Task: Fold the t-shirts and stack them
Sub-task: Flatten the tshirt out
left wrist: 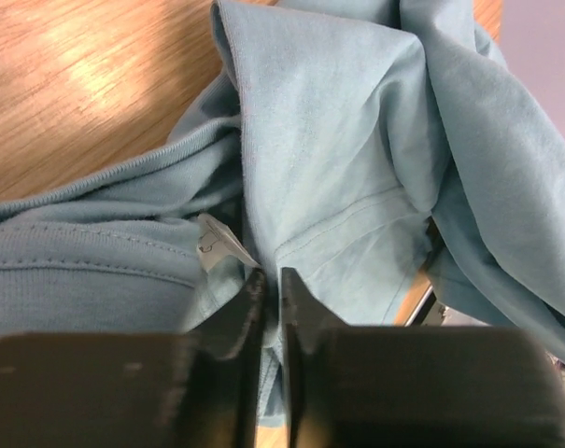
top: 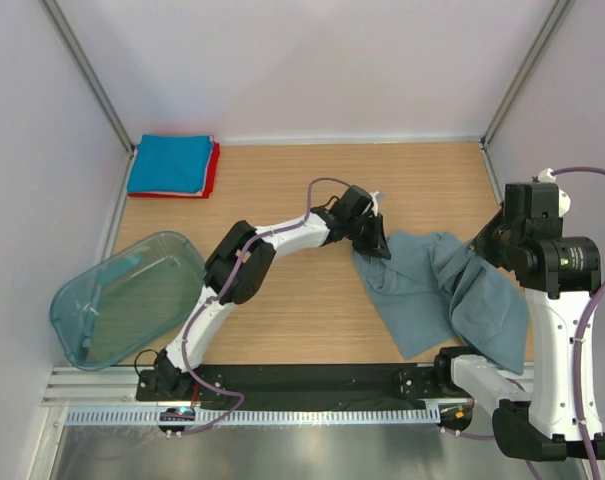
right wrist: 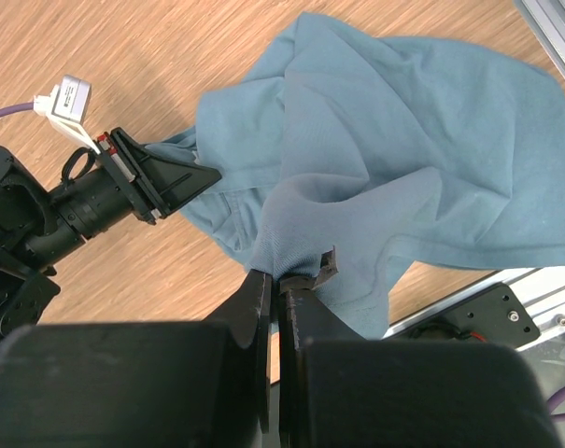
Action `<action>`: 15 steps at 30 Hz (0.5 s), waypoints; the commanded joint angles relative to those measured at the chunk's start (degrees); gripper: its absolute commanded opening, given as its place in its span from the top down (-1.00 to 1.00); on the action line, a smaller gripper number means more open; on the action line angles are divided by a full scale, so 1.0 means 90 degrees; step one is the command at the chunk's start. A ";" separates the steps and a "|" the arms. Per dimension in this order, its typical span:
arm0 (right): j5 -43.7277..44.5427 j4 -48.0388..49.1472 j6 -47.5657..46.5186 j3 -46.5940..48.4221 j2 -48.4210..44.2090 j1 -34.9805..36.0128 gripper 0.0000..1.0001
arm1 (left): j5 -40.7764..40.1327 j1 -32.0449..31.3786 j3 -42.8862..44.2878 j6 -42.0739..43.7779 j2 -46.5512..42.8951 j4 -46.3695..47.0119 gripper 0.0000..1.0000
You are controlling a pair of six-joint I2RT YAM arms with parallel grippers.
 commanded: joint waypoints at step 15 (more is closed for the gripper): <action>-0.0237 0.0428 0.0369 0.0924 0.0867 -0.0020 0.98 | -0.0732 0.1246 0.0473 -0.0858 -0.2712 -0.2705 0.99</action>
